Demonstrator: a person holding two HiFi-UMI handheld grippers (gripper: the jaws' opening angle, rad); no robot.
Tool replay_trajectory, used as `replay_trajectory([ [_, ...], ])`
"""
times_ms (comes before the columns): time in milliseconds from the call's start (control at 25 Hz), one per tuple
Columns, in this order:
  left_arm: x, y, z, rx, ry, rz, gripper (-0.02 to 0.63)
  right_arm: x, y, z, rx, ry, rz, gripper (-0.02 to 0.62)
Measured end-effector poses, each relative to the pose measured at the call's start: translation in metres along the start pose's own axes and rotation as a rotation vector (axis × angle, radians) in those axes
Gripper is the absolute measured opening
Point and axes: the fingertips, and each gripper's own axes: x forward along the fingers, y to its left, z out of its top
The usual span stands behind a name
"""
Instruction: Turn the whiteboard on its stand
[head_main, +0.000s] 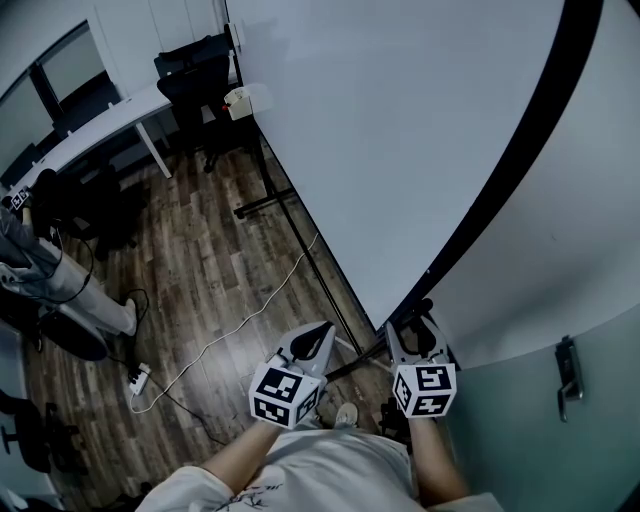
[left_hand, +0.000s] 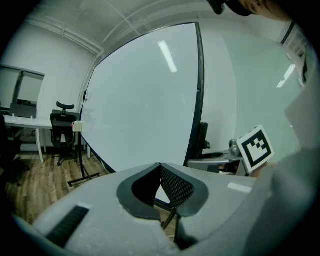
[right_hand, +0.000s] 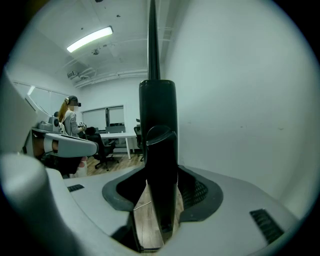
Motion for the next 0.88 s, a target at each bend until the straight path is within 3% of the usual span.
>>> replay_trajectory([
  [520,0.002,-0.017,-0.006,0.010,0.016,-0.062,0.011,-0.034,0.007,-0.007,0.026,0.003,-0.034,0.188],
  [880,0.008,-0.040,-0.017,0.028,0.029,-0.119,0.011,-0.048,0.024,-0.016,0.026,-0.003,-0.035,0.050],
])
